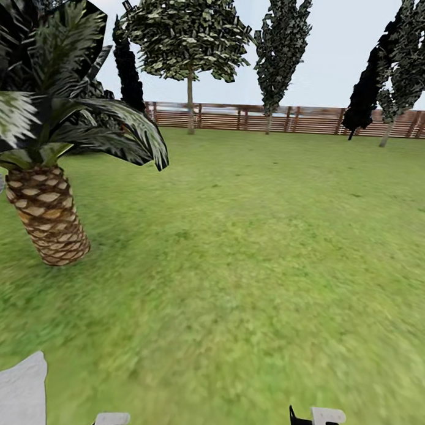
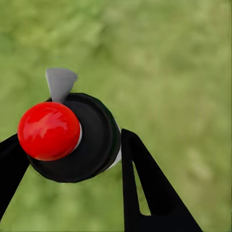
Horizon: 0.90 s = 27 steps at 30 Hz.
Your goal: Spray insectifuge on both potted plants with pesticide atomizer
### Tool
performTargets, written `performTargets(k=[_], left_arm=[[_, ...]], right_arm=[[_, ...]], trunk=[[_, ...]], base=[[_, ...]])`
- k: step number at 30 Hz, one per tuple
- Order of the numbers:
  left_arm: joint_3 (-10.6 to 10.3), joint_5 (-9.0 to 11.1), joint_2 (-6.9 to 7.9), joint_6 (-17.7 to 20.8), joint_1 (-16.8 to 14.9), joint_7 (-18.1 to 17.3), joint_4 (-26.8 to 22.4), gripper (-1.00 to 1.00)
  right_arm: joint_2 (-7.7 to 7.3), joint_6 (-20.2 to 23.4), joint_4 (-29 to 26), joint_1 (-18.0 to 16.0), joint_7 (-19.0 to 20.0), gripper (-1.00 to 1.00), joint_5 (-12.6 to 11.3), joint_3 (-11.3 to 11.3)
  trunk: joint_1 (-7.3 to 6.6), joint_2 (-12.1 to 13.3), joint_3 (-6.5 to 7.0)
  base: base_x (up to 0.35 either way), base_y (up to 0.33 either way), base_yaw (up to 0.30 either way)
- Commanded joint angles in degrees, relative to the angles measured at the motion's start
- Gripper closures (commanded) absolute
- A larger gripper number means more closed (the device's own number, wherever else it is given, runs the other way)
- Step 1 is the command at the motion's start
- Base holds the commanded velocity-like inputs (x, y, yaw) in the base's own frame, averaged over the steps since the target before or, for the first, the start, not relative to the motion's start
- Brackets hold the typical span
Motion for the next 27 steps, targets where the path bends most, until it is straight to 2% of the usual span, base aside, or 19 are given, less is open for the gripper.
performTargets(k=[1,13,27], left_arm=[[-0.53,0.39,0.01,-0.17,-0.03,0.2,0.01,1.0],[-0.53,0.36,0.01,-0.17,-0.03,0.2,0.01,1.0],[-0.53,0.32,0.01,-0.17,-0.03,0.19,0.01,1.0]], right_arm=[[0.0,-0.12,0.01,-0.02,-0.2,-1.0,-0.4,0.47],[0.0,-0.12,0.01,-0.02,-0.18,-1.0,-0.44,0.45],[0.0,-0.12,-0.02,-0.02,-0.17,-1.0,-0.52,0.39]], trunk=[[0.02,-0.03,-0.05],[0.02,-0.03,-0.05],[0.02,-0.03,-0.46]], base=[[0.337,-0.001,0.0],[0.337,-0.005,0.0],[0.337,-0.102,0.0]])
